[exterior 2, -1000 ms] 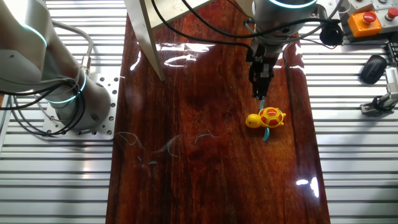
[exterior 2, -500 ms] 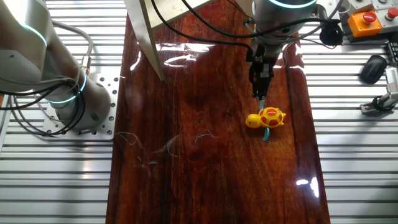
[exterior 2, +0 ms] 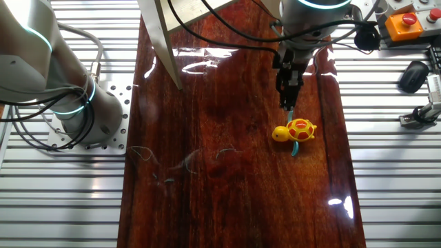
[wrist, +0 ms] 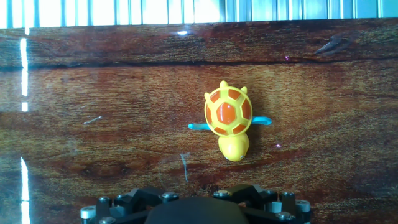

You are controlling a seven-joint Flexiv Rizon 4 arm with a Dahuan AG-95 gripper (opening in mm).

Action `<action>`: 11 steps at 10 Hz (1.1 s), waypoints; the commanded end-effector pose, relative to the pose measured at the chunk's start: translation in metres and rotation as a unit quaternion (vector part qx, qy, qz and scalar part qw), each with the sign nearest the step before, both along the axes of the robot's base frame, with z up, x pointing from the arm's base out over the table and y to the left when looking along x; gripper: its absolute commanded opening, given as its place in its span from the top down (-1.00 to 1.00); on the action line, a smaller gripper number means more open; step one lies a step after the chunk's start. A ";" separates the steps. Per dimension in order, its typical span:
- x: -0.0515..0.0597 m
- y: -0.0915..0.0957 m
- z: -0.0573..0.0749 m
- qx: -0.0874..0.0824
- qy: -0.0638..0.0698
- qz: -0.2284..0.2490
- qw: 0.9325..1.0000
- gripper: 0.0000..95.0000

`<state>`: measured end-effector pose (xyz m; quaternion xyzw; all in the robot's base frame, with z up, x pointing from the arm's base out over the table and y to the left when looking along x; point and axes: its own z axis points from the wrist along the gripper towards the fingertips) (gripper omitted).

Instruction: Put the object on the shelf

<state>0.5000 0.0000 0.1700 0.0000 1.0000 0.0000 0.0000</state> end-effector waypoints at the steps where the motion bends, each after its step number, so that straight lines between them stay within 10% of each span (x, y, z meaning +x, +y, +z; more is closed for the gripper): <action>1: 0.000 0.000 0.000 0.022 0.001 0.005 1.000 1.00; 11: 0.000 0.000 0.000 0.016 0.003 0.005 1.000 1.00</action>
